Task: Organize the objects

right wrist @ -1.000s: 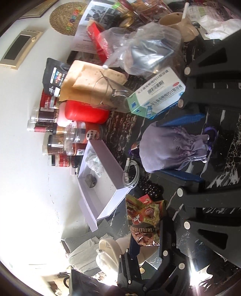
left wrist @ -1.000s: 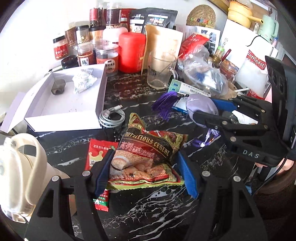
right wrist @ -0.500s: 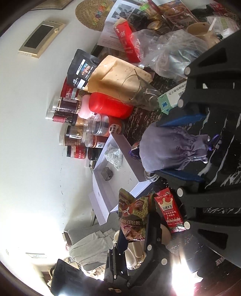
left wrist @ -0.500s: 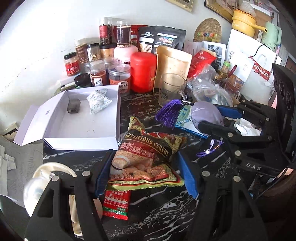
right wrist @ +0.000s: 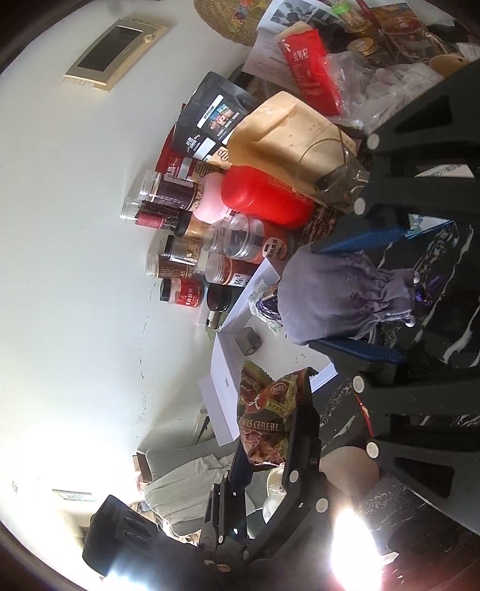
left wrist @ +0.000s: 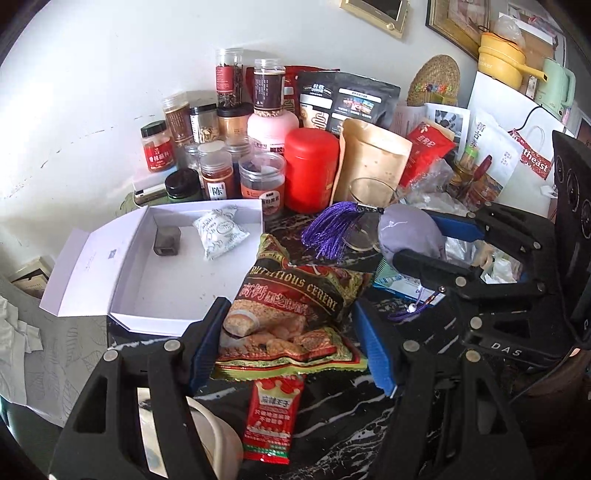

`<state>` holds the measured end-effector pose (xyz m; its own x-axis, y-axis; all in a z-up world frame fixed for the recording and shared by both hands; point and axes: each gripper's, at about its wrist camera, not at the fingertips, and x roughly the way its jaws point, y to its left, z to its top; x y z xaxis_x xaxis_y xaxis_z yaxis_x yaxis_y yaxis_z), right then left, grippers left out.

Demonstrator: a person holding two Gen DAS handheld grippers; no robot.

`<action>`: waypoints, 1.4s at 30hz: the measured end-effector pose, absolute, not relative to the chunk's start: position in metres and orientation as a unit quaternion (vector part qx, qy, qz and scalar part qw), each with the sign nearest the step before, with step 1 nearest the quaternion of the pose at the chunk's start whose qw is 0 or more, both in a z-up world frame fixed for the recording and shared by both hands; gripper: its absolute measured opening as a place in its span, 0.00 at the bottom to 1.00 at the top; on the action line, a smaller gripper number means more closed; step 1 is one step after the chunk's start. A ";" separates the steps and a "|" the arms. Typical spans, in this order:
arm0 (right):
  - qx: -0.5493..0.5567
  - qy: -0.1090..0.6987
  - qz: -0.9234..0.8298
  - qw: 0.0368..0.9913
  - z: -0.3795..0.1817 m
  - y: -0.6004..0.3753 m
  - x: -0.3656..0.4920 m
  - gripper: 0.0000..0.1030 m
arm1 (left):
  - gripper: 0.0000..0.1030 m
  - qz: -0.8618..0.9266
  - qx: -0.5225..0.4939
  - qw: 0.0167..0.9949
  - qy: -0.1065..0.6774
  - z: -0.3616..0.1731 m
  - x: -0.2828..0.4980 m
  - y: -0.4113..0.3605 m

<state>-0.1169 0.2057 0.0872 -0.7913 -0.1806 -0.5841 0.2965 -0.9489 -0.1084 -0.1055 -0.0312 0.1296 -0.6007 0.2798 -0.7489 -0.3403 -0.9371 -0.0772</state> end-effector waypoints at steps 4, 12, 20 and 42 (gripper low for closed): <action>0.294 0.102 -0.941 0.134 0.092 0.203 -0.133 0.43 | 0.65 0.897 -0.408 0.165 0.033 0.135 -0.122 -0.040; 0.289 0.104 -0.940 0.152 0.096 0.191 -0.166 0.43 | 0.65 0.899 -0.413 0.146 0.029 0.138 -0.155 -0.065; 0.291 0.104 -0.936 0.167 0.092 0.179 -0.200 0.43 | 0.59 0.898 -0.419 0.131 0.026 0.136 -0.190 -0.090; 0.327 0.073 -0.925 0.180 0.058 0.172 -0.238 0.43 | 0.39 0.878 -0.452 0.153 0.045 0.104 -0.248 -0.097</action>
